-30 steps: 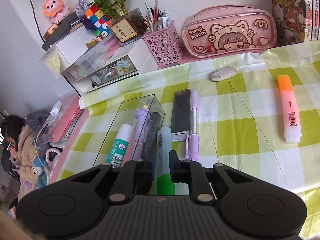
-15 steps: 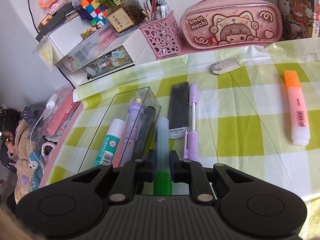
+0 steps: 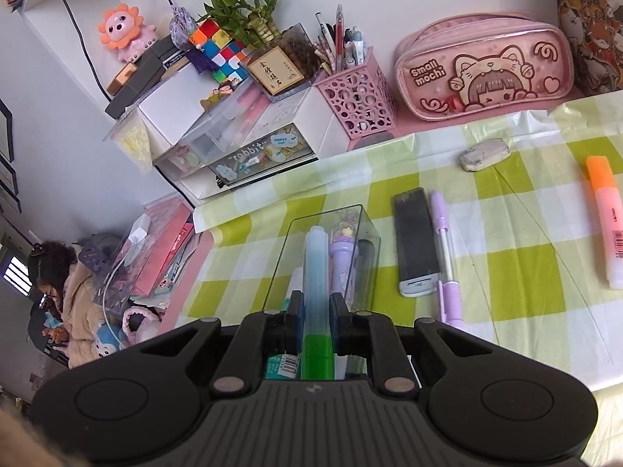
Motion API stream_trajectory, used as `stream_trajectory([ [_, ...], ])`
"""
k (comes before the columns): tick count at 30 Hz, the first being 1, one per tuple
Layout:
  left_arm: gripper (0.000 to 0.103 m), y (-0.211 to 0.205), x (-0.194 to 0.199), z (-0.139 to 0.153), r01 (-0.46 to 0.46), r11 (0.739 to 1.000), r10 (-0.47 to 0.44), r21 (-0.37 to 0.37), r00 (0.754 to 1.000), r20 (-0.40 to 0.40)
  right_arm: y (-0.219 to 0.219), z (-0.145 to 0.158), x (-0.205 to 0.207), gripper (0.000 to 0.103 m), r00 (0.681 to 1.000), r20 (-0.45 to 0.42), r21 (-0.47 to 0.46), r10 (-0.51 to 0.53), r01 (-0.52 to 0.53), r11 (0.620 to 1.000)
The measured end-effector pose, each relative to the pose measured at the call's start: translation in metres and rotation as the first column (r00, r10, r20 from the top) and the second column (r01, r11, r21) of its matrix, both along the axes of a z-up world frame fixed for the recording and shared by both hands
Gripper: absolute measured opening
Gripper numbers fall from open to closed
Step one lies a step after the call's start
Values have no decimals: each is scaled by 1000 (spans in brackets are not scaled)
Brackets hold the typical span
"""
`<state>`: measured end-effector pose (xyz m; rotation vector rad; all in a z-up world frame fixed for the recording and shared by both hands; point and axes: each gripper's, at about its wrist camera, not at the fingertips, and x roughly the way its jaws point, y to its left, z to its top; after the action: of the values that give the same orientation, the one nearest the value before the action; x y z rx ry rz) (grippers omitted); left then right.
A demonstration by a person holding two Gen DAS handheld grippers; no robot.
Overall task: Organize stationery
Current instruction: 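Carry the mint-green highlighter over the clear box and lower it in, then open the right tool to release the highlighter and withdraw upward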
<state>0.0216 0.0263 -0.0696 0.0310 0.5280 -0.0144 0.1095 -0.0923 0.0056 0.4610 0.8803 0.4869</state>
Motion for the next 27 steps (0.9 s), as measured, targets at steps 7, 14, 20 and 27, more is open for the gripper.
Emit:
stream_trajectory([
  [7,73,0,0,0,0,1000,0,0,1000,0,12,-7,9,4,999,-53,-6,11,-11,1000],
  [14,73,0,0,0,-1,1000,1,0,1000,0,24,-7,11,4,997,-59,-47,56,-59,997],
  [20,73,0,0,0,-1,1000,1,0,1000,0,23,-7,10,5,996,-56,-56,67,-70,996],
  [27,73,0,0,0,0,1000,0,1,1000,1,26,-4,8,5,995,-40,-59,88,-91,994],
])
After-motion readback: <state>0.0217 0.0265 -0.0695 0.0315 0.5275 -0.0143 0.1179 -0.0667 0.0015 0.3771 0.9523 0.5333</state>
